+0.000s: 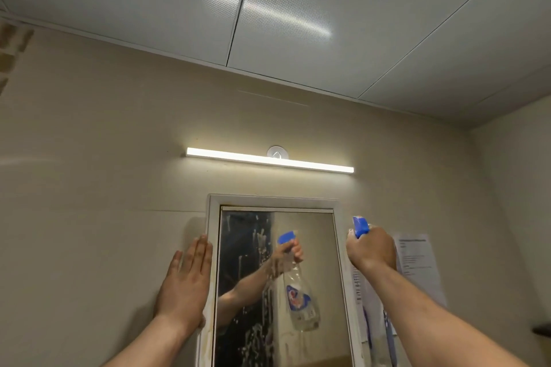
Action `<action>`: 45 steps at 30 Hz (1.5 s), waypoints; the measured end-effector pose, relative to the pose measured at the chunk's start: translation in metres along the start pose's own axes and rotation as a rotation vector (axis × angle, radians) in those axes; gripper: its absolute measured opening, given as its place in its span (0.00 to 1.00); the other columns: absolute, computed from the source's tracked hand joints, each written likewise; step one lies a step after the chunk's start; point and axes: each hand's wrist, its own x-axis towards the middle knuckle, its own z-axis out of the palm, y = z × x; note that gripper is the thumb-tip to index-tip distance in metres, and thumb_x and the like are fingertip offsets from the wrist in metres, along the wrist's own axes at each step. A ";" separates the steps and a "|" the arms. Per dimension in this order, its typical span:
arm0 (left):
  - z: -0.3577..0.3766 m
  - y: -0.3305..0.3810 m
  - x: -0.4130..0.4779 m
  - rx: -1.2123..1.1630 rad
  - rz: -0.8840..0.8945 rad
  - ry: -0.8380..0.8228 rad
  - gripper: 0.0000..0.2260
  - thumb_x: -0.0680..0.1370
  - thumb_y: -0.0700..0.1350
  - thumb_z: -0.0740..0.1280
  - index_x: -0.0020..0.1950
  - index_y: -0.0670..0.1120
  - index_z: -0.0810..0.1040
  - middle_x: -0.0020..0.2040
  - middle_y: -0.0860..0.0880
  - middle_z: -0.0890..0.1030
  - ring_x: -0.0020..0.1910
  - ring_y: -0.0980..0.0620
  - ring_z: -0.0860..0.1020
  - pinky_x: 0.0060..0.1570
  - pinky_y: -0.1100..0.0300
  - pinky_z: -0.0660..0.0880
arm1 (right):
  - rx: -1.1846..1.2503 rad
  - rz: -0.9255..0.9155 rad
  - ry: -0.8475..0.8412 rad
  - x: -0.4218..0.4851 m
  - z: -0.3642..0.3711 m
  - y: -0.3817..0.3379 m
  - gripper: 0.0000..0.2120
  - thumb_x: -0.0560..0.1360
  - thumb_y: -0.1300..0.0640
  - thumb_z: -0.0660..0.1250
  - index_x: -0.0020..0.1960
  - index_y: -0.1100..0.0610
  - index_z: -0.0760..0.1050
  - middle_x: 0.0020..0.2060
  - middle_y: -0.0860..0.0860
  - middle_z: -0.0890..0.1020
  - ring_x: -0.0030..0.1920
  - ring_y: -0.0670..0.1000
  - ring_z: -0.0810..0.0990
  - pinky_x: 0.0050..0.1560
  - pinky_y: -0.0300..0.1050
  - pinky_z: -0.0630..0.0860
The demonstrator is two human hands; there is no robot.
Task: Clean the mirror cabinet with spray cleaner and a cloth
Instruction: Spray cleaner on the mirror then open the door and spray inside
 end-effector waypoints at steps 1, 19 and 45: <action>0.001 0.002 -0.001 0.008 0.019 0.010 0.63 0.73 0.64 0.73 0.74 0.36 0.23 0.74 0.36 0.20 0.73 0.38 0.22 0.79 0.41 0.36 | 0.007 -0.001 0.014 -0.001 -0.001 0.002 0.21 0.81 0.52 0.67 0.31 0.54 0.68 0.26 0.50 0.73 0.26 0.47 0.70 0.26 0.37 0.58; 0.027 0.016 -0.030 -0.011 0.007 0.020 0.60 0.75 0.63 0.71 0.76 0.36 0.25 0.76 0.36 0.23 0.80 0.38 0.30 0.81 0.42 0.39 | 0.405 -0.429 -0.523 -0.144 0.055 -0.023 0.16 0.76 0.37 0.71 0.35 0.44 0.78 0.32 0.36 0.82 0.32 0.39 0.80 0.31 0.31 0.72; 0.036 0.053 -0.059 -0.086 0.021 0.201 0.39 0.82 0.67 0.45 0.84 0.41 0.46 0.84 0.40 0.42 0.84 0.41 0.42 0.79 0.34 0.40 | 0.171 0.165 -0.351 -0.073 0.030 0.162 0.16 0.79 0.48 0.73 0.40 0.56 0.74 0.33 0.54 0.78 0.33 0.52 0.75 0.33 0.42 0.68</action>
